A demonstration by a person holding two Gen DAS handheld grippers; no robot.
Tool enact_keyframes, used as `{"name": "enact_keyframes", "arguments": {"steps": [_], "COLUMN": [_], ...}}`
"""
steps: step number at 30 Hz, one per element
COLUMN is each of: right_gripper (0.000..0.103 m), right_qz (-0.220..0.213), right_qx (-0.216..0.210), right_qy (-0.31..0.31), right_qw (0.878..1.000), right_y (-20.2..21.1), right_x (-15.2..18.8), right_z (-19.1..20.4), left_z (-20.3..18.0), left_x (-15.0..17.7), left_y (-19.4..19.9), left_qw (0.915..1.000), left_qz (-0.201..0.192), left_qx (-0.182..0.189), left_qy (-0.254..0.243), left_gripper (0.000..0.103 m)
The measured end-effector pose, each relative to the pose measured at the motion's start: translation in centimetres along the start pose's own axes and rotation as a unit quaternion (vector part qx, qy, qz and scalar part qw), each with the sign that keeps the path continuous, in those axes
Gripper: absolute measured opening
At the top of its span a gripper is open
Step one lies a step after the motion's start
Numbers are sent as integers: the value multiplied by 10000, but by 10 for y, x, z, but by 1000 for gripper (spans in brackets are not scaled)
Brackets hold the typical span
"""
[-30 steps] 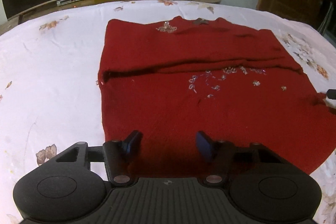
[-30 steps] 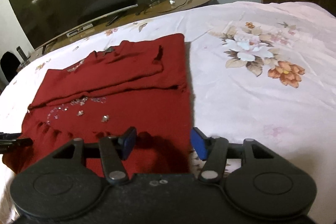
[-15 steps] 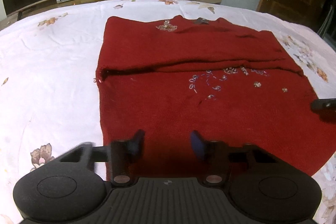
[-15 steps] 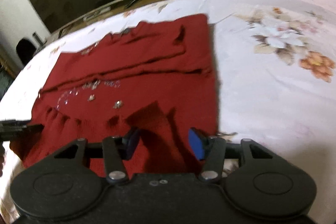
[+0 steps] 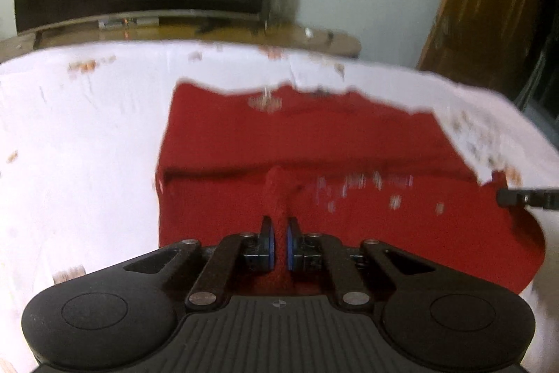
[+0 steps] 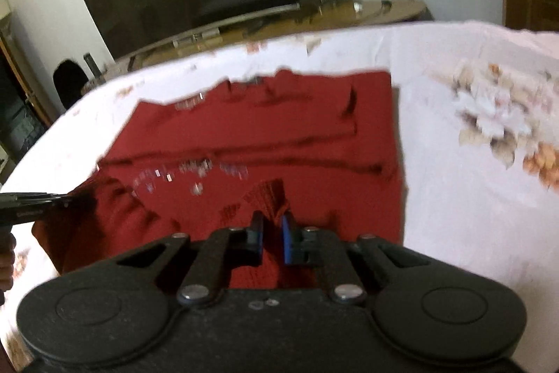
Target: Fold small clothes
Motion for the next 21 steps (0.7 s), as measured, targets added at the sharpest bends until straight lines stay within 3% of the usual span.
{"name": "enact_keyframes", "arguments": {"steps": [10, 16, 21], "right_gripper": [11, 11, 11], "right_qz": [-636, -767, -637], "right_qx": [116, 150, 227], "right_qy": [-29, -38, -86], "right_qw": [9979, 9969, 9977], "right_y": [-11, -48, -89], "right_x": [-77, -121, -135], "right_z": [-15, -32, -47], "left_z": [7, 9, 10], "left_x": [-77, -103, -106], "left_y": [-19, -61, -100], "left_qw": [9967, 9950, 9941], "left_qz": [-763, -811, -707], "left_qx": [-96, -338, -532], "left_qy": [271, 476, 627], "left_gripper": [6, 6, 6]}}
Point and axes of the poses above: each gripper's, at about its wrist camera, not at the fingertips, and y roughly against the way its jaws point, z to its left, x to its underside, the point moved 1 cm from there along -y, roughly the way its jaws point, and after that the axes turned 7 degrees about -x, right-handed, at the moved point
